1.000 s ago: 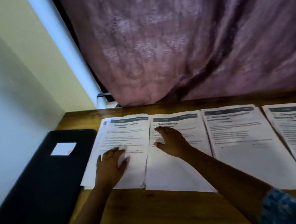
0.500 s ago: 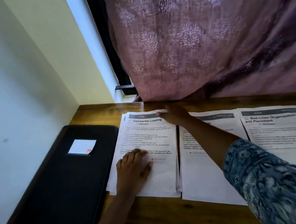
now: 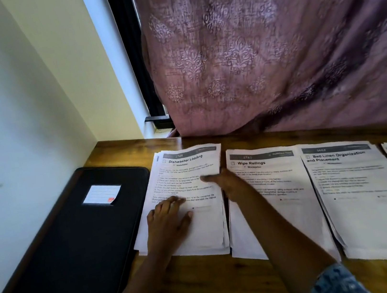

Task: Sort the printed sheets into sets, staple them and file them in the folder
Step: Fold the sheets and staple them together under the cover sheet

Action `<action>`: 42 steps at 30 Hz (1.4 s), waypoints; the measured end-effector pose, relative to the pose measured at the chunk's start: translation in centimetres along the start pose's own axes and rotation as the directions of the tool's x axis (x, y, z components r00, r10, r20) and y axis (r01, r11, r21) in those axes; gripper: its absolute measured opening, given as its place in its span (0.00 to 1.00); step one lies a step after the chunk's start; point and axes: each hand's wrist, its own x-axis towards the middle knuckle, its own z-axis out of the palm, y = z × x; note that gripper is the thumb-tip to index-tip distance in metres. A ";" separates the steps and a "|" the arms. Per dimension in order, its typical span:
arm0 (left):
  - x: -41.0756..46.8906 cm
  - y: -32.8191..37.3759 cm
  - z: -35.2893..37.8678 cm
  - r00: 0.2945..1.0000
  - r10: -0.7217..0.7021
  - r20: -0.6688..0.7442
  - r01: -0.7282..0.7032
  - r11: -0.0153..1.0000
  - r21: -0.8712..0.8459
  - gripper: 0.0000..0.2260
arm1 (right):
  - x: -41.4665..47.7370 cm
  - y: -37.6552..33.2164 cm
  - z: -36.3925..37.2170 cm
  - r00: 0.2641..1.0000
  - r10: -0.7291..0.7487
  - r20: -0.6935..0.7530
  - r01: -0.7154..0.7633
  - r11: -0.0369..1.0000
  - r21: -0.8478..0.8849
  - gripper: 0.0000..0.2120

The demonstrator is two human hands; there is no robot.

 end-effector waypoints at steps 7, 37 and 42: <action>2.5 -0.8 -5.6 0.939 -0.341 0.052 0.256 0.588 -0.768 0.21 | -3.7 -0.4 0.2 0.939 -0.307 -0.154 0.284 0.947 -0.152 0.20; 1.9 36.9 -1.1 0.995 -0.085 -0.058 -0.014 0.448 -0.894 0.18 | -23.9 0.5 -29.2 0.482 -0.680 -0.553 0.558 0.725 -0.405 0.10; -0.3 37.3 -0.8 0.986 -0.101 -0.134 -0.072 0.466 -0.882 0.20 | -24.3 1.4 -31.5 0.515 -0.705 -0.488 0.592 0.704 -0.393 0.16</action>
